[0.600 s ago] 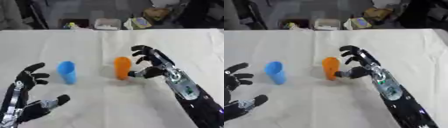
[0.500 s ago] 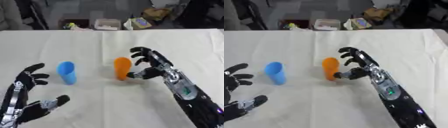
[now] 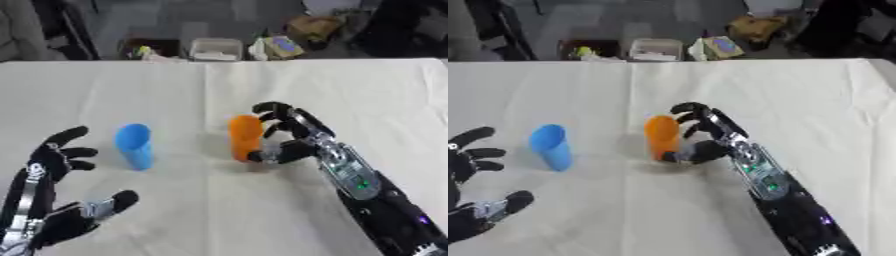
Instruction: Pour the contents of one cup into another cup.
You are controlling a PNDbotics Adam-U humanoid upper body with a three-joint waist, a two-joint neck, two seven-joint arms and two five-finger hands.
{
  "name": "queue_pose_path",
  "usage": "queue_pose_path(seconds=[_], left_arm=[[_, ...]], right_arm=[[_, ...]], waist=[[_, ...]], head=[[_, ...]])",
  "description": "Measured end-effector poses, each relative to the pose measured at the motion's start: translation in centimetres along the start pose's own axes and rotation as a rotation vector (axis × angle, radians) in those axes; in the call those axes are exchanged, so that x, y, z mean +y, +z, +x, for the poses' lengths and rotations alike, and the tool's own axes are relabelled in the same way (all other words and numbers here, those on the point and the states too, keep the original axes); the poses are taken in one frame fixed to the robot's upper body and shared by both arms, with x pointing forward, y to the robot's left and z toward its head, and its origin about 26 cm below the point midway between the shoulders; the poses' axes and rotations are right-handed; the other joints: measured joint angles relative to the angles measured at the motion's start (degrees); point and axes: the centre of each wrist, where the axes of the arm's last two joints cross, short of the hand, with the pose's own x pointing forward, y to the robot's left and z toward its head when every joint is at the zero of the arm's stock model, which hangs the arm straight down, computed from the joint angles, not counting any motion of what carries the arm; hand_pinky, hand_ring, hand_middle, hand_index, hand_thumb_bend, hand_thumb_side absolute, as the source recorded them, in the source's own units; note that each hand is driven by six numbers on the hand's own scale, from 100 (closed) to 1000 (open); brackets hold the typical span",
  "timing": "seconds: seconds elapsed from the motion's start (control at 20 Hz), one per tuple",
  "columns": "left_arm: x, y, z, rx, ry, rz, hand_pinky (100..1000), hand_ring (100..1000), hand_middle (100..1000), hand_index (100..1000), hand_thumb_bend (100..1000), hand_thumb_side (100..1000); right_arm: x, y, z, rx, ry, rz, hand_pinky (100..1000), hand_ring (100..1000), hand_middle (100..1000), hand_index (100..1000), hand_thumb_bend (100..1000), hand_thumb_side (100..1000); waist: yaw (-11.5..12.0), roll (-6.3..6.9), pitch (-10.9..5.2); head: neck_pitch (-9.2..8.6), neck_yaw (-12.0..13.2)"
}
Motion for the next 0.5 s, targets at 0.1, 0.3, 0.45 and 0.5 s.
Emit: queue_pose_path(seconds=[0.1, 0.3, 0.45, 0.5], left_arm=[[0.1, 0.0, -0.2, 0.004, 0.007, 0.016, 618, 674, 797, 843, 1000, 353], [0.4, -0.5, -1.2, 0.021, 0.021, 0.063, 616, 674, 798, 841, 1000, 345], [0.9, -1.1, -2.5, 0.044, 0.013, 0.102, 614, 671, 796, 839, 1000, 346], [1.0, -1.3, -2.9, 0.053, 0.011, 0.112, 613, 670, 795, 838, 1000, 346]], right_arm=[[0.0, 0.1, 0.0, 0.000, 0.000, -0.007, 576, 781, 852, 802, 728, 133], [-0.1, 0.4, 0.0, -0.003, -0.002, -0.026, 576, 781, 852, 802, 727, 134], [-0.1, 0.4, 0.3, -0.015, 0.000, -0.034, 576, 781, 848, 802, 727, 134], [-0.2, 0.3, 0.5, -0.021, 0.001, -0.036, 576, 781, 847, 802, 727, 134]], waist=[[-0.04, -0.01, 0.00], [-0.57, -0.22, 0.00], [-1.08, -0.56, 0.00], [-1.27, -0.66, 0.00]], head=[[0.00, 0.04], [0.00, 0.10], [-0.01, 0.18], [-0.01, 0.20]])
